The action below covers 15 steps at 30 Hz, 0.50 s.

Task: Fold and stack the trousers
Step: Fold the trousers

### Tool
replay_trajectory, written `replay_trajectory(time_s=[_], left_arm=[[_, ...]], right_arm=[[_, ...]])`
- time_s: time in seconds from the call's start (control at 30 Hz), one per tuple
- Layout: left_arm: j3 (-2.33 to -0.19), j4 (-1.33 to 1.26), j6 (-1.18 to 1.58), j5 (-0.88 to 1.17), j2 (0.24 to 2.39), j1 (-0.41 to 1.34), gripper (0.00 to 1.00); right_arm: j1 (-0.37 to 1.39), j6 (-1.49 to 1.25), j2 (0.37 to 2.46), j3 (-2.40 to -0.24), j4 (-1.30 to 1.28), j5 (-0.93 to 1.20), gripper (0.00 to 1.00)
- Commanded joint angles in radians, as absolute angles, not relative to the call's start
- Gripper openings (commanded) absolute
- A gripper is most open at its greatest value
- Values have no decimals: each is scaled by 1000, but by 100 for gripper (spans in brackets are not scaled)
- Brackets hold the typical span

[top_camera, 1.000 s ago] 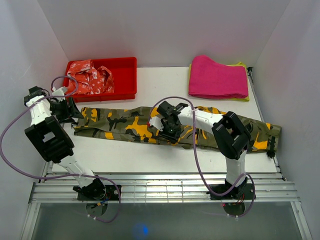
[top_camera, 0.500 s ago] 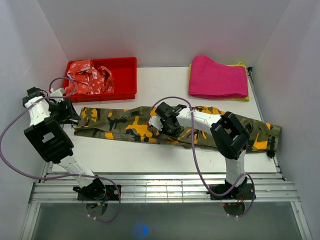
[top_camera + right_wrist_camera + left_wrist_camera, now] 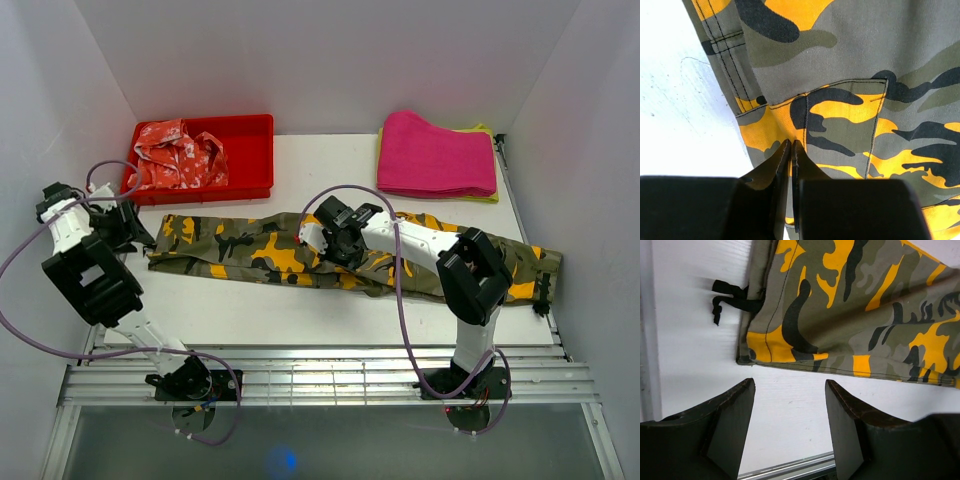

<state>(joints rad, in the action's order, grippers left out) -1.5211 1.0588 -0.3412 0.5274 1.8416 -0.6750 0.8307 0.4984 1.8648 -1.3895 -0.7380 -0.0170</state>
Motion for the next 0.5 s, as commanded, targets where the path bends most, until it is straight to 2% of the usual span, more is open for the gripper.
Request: replay_trajectory(time_s=[0.0, 0.33, 0.47], left_arm=[[-1491, 1028, -279, 615, 1882, -675, 69], [-1437, 957, -161, 634, 1954, -673, 70], [-1434, 943, -140, 615, 1965, -673, 64]], right_arm=[[831, 483, 1829, -1419, -735, 23, 8], [830, 480, 1806, -1414, -735, 32, 8], [830, 477, 1802, -1416, -733, 40, 8]])
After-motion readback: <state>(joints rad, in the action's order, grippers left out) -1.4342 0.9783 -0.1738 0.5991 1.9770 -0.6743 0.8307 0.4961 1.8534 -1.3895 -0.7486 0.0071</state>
